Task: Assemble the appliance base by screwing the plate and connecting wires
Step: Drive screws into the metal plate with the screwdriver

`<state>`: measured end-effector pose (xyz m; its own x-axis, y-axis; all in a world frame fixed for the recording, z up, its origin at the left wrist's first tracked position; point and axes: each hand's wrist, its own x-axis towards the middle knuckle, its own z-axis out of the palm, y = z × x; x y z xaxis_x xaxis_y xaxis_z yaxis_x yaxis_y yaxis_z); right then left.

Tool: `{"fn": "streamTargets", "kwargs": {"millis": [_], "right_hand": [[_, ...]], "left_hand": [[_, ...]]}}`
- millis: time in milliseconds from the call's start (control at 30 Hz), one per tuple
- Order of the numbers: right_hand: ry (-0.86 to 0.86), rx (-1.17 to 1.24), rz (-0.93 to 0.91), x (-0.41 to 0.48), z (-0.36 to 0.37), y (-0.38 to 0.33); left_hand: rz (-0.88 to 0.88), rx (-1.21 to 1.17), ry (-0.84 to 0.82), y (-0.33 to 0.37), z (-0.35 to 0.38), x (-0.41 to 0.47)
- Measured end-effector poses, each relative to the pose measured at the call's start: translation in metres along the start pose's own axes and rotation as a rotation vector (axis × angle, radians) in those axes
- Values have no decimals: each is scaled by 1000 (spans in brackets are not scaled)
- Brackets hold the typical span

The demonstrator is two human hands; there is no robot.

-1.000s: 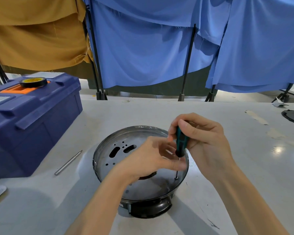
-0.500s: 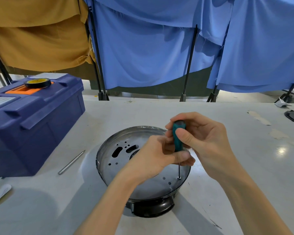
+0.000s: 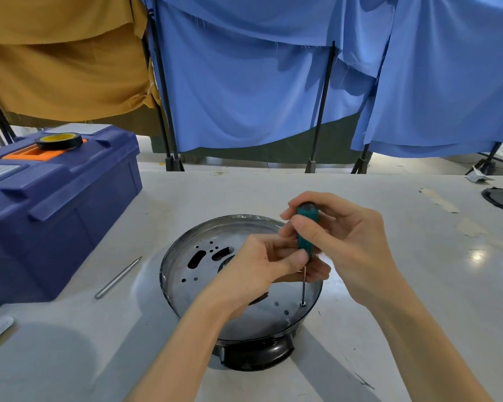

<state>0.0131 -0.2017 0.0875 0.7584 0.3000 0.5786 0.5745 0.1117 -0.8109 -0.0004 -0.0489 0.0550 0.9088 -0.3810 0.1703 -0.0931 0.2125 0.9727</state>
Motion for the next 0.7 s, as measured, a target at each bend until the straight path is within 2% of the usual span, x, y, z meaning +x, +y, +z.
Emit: {"fn": "streamTargets", "kwargs": {"millis": [100,167,233,367,467,567,700], "right_hand": [[202,-126,-29,-4,8,9],[270,-196,-11,-7,12,12],[232,-224,-1,-8,11,12],[-3,-12,-5,-1,1,1],[-104,25,-30,2,-6,-4],[-105,-8,-2,1,-8,-2],[43,-202,-16,3,5,-2]], "left_hand": [[29,30,32,-3,4,4],[33,65,28,-5,6,6],[38,68,44,-6,8,6],[56,62,57,-6,6,3],[28,50,59,-6,6,1],[5,60,71,-5,5,1],[-2,80,88,-3,7,2]]}}
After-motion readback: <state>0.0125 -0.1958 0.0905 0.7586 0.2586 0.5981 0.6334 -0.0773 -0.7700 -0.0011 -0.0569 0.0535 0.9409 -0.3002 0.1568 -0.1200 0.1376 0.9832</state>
